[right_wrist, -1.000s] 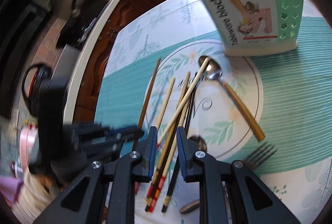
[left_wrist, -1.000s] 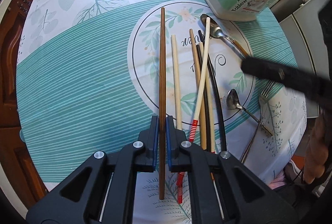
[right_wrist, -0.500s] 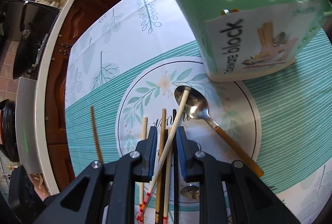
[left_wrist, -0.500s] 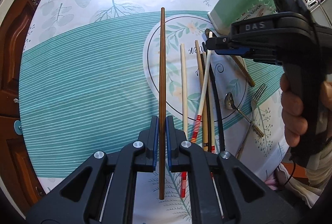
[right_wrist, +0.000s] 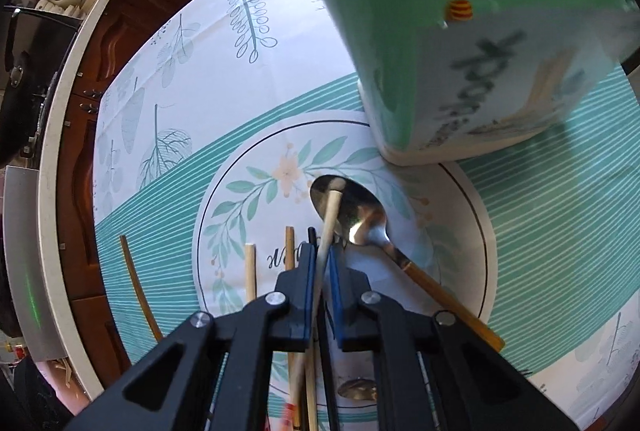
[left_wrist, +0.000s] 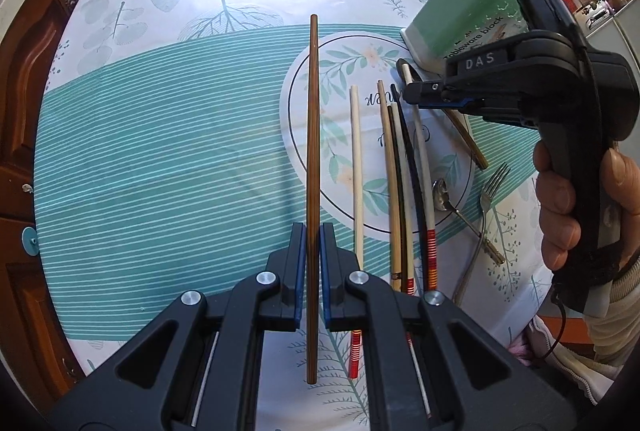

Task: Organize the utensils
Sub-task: 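Grasp a light wooden chopstick with the right tool, then carry both chopsticks up into the green holder and open both tools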

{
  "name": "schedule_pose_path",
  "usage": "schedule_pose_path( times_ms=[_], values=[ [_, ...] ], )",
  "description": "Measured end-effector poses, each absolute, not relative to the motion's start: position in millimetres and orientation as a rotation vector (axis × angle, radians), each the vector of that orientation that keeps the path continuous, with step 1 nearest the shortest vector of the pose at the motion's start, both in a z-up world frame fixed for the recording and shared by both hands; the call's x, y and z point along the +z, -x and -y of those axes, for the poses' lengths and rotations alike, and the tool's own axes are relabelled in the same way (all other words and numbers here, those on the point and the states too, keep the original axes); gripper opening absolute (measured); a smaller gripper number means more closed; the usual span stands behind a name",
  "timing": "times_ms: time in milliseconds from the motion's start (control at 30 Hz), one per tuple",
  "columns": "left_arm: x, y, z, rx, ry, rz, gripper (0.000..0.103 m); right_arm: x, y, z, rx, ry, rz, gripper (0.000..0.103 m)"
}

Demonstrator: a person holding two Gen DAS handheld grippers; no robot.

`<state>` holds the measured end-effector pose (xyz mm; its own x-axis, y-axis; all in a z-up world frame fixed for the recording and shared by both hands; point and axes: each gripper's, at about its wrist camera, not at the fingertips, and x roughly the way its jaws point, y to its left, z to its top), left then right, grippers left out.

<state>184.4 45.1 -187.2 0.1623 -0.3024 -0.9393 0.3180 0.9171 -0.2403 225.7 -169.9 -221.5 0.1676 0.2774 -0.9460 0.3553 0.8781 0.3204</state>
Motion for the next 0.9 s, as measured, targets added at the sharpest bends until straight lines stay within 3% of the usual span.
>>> schedule_pose_path(
  times_ms=[267,467,900],
  values=[
    [-156.6,-172.0,-35.3,-0.423,-0.027,-1.228,0.004,-193.4,-199.1,179.7,0.05,-0.572,-1.349,0.005],
    [-114.3,-159.6,-17.0,-0.398,-0.053,-1.092,0.004,-150.1,-164.3,192.8,0.187,-0.61,-1.195,0.005],
    [26.7,-173.5,55.6,-0.401,0.054,-0.662,0.004,1.3,-103.7,230.7,0.216,-0.339,-0.536,0.005]
  ],
)
